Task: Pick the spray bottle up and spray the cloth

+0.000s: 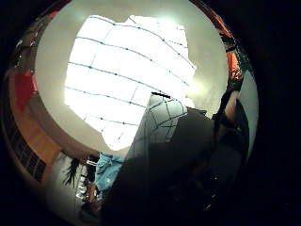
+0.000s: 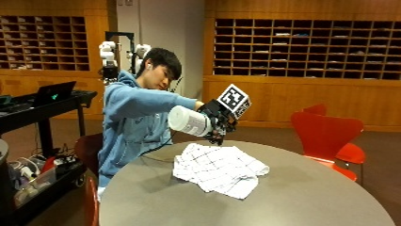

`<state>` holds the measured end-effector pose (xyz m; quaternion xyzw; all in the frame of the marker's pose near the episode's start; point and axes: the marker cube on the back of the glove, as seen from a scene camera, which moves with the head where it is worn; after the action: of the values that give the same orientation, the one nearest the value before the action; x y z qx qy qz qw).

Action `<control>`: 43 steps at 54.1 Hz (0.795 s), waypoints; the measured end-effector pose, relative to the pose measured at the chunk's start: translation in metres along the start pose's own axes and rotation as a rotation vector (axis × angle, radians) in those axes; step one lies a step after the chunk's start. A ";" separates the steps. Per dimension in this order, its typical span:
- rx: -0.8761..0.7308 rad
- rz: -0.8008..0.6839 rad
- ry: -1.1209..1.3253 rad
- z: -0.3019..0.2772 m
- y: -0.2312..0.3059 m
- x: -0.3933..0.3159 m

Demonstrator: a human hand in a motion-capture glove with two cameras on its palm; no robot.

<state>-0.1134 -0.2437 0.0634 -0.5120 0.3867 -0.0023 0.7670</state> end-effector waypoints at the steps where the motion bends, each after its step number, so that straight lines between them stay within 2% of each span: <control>1: -0.005 -0.002 0.003 0.001 -0.001 -0.001; 22: -0.002 -0.023 -0.076 -0.002 0.002 0.001; 24: 0.007 -0.047 -0.103 -0.005 0.004 0.004; 27: 0.030 -0.168 -0.165 -0.010 0.011 0.007; 29: 0.047 -0.167 -0.215 -0.015 0.013 0.008; 32: 0.092 -0.097 -0.258 -0.023 0.013 0.010; 36: 0.208 -0.246 -0.318 -0.036 0.021 0.014; 40: 0.324 -0.299 -0.443 -0.054 0.027 0.015; 43: 0.414 -0.297 -0.653 -0.075 0.033 0.008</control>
<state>-0.1658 -0.2899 0.0192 -0.3709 0.0364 -0.0284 0.9275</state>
